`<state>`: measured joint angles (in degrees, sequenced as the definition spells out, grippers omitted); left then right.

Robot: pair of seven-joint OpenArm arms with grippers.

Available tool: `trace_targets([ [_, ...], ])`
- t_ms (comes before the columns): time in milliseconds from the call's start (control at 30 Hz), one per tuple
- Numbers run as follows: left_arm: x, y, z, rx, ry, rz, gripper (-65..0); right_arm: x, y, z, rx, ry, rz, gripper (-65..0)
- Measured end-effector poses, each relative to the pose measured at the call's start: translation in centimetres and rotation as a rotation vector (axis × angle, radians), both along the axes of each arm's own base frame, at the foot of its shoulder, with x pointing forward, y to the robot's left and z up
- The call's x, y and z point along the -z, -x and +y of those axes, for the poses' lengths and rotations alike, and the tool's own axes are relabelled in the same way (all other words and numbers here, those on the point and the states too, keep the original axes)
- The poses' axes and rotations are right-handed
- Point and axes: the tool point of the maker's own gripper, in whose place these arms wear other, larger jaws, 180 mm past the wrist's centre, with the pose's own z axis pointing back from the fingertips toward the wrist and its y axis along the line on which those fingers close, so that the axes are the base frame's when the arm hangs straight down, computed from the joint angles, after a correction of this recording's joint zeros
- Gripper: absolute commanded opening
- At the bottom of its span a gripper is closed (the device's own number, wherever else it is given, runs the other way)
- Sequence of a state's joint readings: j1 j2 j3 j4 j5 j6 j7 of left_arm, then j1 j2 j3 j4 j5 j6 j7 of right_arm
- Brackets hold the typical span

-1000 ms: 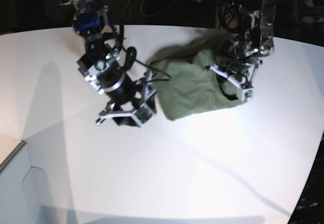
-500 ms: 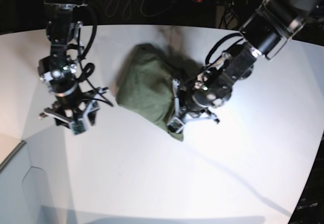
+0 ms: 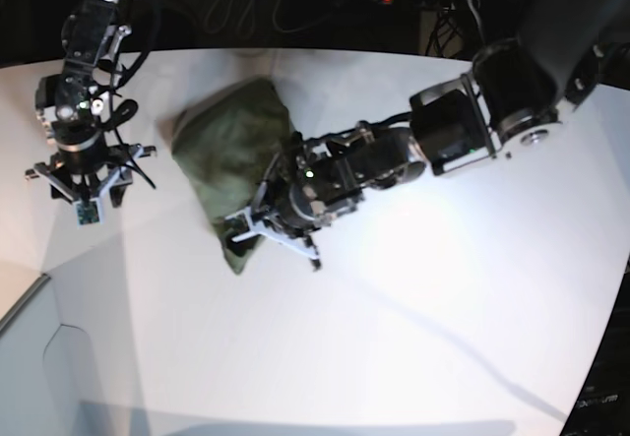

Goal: Layout the t-shirt on the table in an organized manner, then fold the t-shirt properly
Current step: 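Press and smooth the folded t-shirt with the left gripper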

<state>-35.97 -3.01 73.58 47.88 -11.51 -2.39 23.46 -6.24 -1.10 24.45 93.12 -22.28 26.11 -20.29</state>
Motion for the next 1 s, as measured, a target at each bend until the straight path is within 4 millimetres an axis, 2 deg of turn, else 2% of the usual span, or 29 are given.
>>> trace_targets([
  [233,0.0,1.2,-3.2,0.199,0.026,-0.082,-64.8,1.1,2.3,-1.6,0.075,-0.012,0.033,-36.1],
  [500,-0.9,1.2,-4.3,0.259,0.081,-0.103,-64.8,1.5,3.5,-2.8,0.138,-0.027,0.040,-36.1],
  [800,-1.9,1.9,-6.5,0.403,0.074,-0.210,-64.8,2.8,5.1,-1.4,0.148,-0.062,0.074,-36.1],
  [1000,-1.4,2.4,-6.3,0.408,0.066,-0.202,-63.7,2.8,5.7,-1.4,0.148,-0.058,0.081,-36.1],
])
